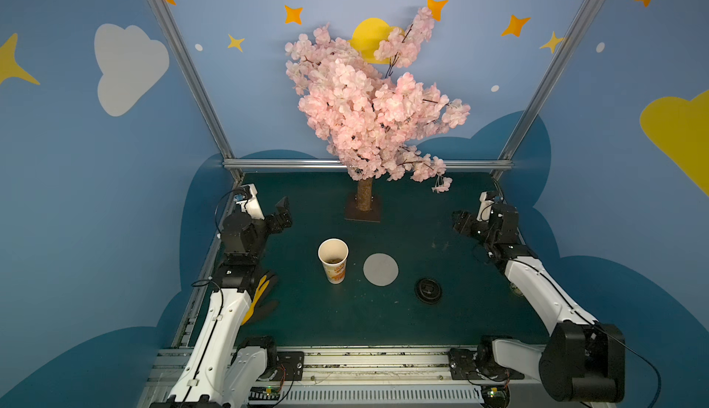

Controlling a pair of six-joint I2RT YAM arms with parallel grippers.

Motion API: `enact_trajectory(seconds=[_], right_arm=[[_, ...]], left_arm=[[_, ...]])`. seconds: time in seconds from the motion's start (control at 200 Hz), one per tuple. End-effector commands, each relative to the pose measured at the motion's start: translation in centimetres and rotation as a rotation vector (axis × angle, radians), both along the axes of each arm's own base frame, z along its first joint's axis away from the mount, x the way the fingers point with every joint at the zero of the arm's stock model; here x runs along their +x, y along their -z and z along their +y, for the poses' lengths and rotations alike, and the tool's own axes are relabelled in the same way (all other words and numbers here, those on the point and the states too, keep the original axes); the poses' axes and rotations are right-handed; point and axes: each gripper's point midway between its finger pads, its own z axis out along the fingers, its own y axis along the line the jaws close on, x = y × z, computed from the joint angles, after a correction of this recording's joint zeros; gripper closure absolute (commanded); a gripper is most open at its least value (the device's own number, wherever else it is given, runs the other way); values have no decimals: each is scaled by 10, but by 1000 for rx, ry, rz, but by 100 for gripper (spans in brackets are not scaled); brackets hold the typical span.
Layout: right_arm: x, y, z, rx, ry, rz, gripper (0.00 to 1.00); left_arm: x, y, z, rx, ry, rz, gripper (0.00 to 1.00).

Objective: Put the leak-proof paper on the milk tea cups
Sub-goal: Pick up the leak-proof paper from the center of the board.

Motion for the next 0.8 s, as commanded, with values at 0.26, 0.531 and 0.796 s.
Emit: enact_trajectory(seconds=[0.26, 0.531, 0.796], right_arm=[[-102, 20, 84, 258, -218, 373, 23], [-133, 31, 99, 248, -206, 442, 25], [-128, 53, 122, 365, -180, 483, 31]], left_arm=[[-32, 20, -167, 40, 484, 376, 0], [-26, 75, -266, 209, 720, 649, 0], [-15, 135, -303, 310, 892, 895, 13]])
